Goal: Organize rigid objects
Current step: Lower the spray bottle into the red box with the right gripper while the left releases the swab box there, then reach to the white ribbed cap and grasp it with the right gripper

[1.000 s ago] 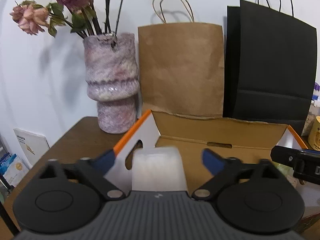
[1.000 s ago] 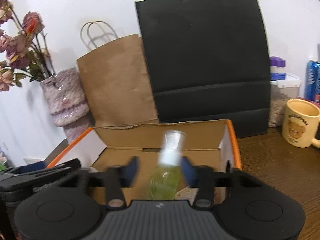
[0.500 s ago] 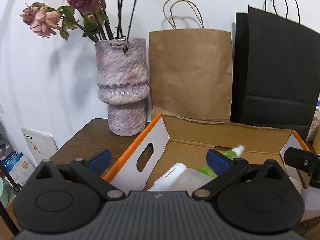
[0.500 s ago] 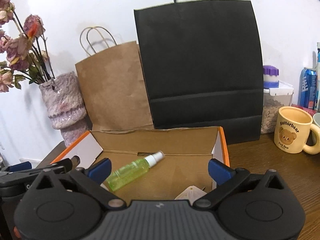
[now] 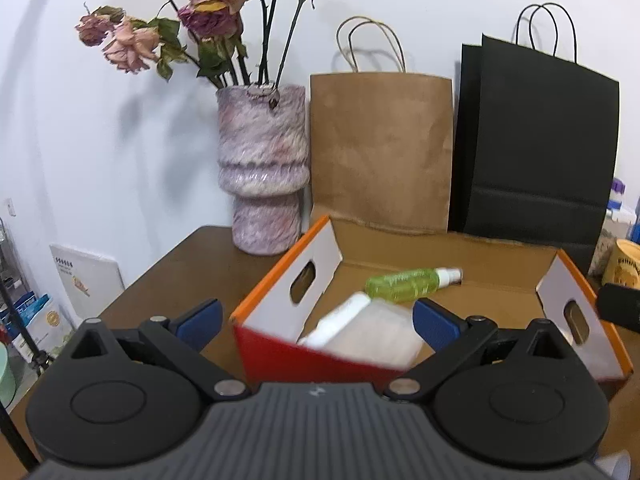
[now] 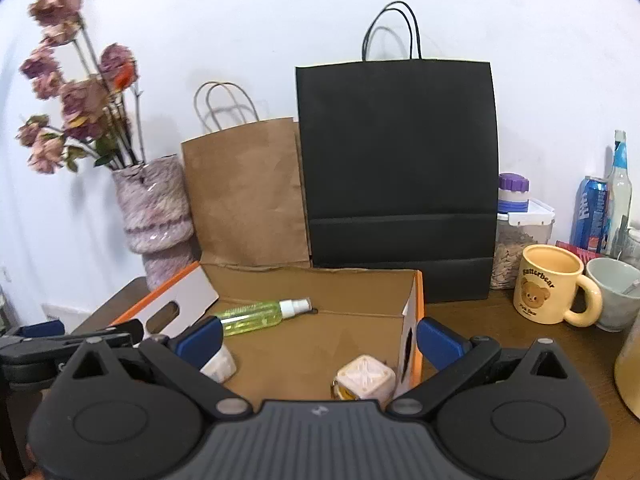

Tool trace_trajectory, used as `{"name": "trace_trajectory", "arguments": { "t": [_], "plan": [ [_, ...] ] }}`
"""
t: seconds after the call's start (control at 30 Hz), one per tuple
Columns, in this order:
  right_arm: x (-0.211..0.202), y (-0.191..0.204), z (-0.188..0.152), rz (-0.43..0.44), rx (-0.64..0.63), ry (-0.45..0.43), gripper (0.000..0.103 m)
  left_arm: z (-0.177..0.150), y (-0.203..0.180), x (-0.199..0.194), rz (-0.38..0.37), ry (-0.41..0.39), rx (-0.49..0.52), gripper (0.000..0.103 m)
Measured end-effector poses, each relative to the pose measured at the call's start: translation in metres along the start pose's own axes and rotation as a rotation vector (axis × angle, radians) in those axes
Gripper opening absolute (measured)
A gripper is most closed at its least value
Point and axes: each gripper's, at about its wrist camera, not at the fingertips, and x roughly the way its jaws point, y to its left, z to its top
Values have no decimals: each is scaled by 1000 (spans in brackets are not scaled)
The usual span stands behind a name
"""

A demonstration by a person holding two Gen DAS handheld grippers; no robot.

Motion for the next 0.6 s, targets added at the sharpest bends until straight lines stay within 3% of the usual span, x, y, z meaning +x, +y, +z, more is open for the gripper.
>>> {"name": "trace_trajectory", "arguments": {
  "t": [0.6],
  "plan": [
    [-87, -34, -42, -3, -84, 16, 103, -44, 13, -63, -21, 89, 2, 103]
  ]
}}
